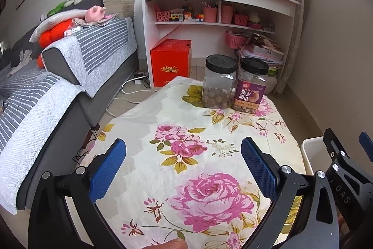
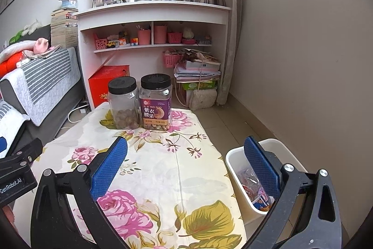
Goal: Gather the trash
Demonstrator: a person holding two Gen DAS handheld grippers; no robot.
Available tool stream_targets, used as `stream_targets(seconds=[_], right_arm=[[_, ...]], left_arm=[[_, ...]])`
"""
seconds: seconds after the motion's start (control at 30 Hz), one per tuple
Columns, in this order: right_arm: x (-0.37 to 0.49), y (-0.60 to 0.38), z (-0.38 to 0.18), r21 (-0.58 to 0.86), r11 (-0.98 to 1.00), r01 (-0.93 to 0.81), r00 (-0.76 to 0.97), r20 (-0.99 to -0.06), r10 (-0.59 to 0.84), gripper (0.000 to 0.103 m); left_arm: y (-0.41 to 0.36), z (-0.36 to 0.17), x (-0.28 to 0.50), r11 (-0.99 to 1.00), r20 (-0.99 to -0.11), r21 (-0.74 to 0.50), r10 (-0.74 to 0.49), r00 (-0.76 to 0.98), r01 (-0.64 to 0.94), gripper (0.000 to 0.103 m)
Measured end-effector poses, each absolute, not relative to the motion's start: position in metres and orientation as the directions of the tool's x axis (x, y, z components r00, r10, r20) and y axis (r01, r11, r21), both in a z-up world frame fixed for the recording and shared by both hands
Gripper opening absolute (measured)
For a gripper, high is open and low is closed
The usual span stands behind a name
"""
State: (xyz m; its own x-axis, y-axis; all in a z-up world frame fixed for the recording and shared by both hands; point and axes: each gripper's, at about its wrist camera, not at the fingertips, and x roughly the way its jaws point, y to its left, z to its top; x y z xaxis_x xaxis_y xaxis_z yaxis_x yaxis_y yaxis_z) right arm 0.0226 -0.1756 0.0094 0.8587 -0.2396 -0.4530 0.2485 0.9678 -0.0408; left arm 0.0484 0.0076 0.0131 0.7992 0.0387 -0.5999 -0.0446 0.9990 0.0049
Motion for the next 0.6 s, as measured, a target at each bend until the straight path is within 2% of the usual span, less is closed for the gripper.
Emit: stream_targets(seconds=[0.37,0.6], right_arm=[[0.015,-0.182,0.017,-0.011,0.967,0.255,0.877,-0.419,-0.236,0.096],[0.011,-0.184,0.019,-0.009,0.967,0.255,0.883,-0.405,-0.237,0.096]], left_arm=[[-0.007,0.022,0.04,0.999,-0.526,0.046,0.045,0.849,-0.024,0.096],[-0.01,0.027,0.038,0.999,-0.511,0.035,0.036,0.859,-0.021,0.096]])
